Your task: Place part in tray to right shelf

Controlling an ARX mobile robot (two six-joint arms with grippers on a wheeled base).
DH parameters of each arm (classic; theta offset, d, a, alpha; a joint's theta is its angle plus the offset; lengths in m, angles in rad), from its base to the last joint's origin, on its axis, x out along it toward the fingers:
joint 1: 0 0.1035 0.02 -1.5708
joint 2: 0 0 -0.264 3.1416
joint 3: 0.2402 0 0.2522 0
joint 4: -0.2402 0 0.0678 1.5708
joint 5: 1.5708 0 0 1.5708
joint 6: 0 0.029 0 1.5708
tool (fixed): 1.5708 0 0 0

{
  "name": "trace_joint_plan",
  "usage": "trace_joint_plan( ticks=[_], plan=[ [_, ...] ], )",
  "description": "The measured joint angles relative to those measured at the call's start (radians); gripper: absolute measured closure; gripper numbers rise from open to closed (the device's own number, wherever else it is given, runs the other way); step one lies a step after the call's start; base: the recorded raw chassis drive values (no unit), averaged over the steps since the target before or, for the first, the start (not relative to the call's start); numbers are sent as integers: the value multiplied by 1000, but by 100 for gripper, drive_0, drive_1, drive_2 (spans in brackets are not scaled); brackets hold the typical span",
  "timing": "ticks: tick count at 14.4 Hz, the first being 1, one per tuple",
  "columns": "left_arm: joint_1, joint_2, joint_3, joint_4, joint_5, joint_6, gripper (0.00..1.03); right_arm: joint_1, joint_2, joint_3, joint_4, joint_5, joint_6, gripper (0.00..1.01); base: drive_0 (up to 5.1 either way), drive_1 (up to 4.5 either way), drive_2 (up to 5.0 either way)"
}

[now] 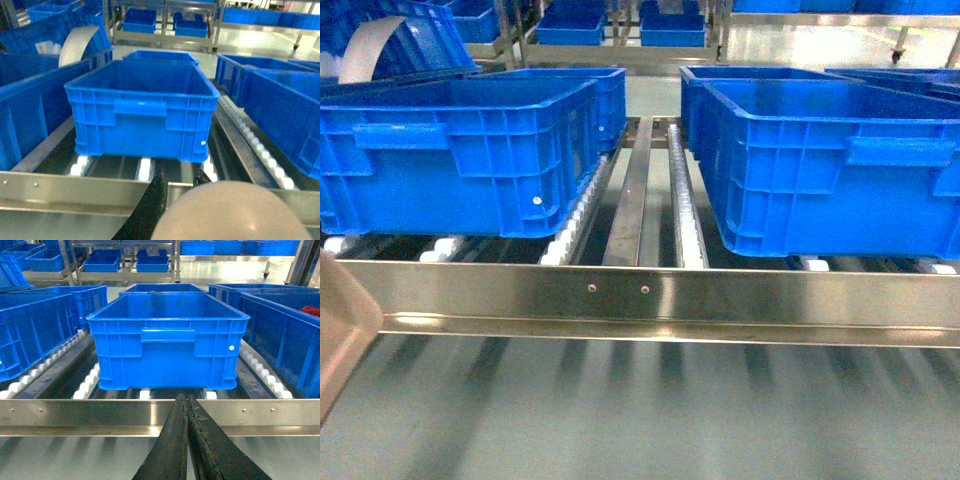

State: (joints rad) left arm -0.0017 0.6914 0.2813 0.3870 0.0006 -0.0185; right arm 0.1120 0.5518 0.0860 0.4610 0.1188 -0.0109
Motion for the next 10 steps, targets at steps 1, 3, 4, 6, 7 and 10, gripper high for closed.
trace_joint_plan(
  ticks=[1,3,4,6,7,10],
  plan=[
    [1,-20,-40,0,-1,0,91,-18,-29,-11,-19,-22,0,99,0,0,0],
    [1,-77,-82,11,-1,1,91,-114,-82,-29,-56,-108,1,99,0,0,0],
    [1,-132,-123,10,0,1,91,-111,-138,-41,-94,-119,3,99,0,0,0],
    [1,-182,-171,-16,-1,0,91,-112,-178,-73,-89,-118,3,99,0,0,0],
    [1,-212,-184,-23,-1,1,91,-112,-201,-73,-117,-118,4,99,0,0,0],
    [1,-298,-222,-70,-1,1,91,-112,-286,-73,-198,-119,4,99,0,0,0]
  ],
)
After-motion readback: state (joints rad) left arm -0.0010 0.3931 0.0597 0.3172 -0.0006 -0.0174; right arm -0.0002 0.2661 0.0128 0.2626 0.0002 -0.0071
